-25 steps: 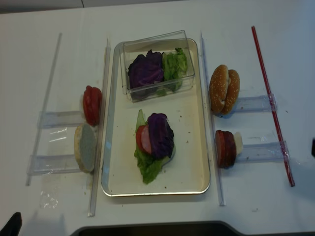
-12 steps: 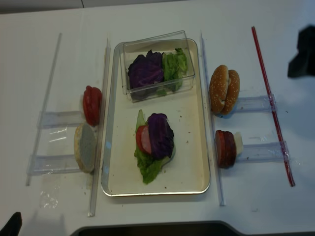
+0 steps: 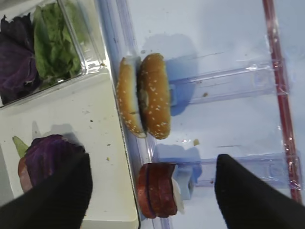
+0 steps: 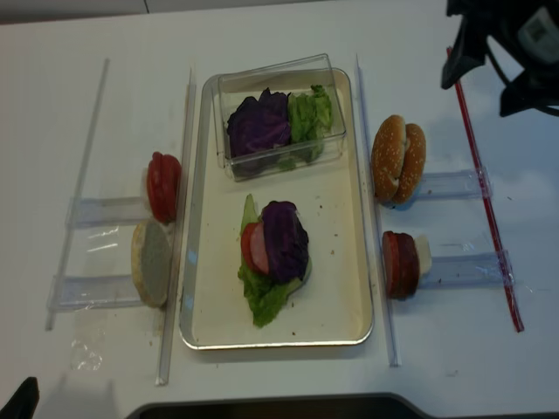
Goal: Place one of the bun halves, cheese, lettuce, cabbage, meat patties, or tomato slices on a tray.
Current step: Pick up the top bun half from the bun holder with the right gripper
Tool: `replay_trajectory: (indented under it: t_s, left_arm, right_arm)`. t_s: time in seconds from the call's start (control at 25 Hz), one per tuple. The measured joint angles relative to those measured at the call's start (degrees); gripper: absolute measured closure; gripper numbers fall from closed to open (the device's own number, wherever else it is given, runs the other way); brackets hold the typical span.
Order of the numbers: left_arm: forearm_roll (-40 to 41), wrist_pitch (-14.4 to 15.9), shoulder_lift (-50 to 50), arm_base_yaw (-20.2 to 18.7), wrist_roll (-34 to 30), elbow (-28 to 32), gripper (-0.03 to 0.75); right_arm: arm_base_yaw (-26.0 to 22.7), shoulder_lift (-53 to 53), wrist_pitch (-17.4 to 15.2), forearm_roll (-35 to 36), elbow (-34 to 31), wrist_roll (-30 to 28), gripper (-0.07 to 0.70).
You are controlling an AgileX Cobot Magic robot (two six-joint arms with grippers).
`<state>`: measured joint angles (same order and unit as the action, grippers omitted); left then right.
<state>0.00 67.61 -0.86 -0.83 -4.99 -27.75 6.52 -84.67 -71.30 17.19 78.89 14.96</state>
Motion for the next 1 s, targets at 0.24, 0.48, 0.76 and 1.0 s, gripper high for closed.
replay_trajectory:
  t_s: [0.24, 0.48, 0.76, 1.0]
  left_arm:
    - [0.0, 0.0, 0.0, 0.0, 0.0, 0.0, 0.290]
    - [0.0, 0.0, 0.0, 0.0, 0.0, 0.0, 0.290]
    - [0.0, 0.0, 0.0, 0.0, 0.0, 0.0, 0.290]
    - [0.0, 0.0, 0.0, 0.0, 0.0, 0.0, 0.290]
  right_arm:
    - [6.4, -8.9, 0.1, 0.4, 5.7, 0.4, 0.087]
    - [8.6, -15.9, 0.5, 0.6, 9.9, 0.5, 0.087]
    - [8.7, -18.5, 0.5, 0.1, 10.8, 0.4, 0.087]
    - [8.7, -20.2, 0.5, 0.1, 10.8, 0.1, 0.087]
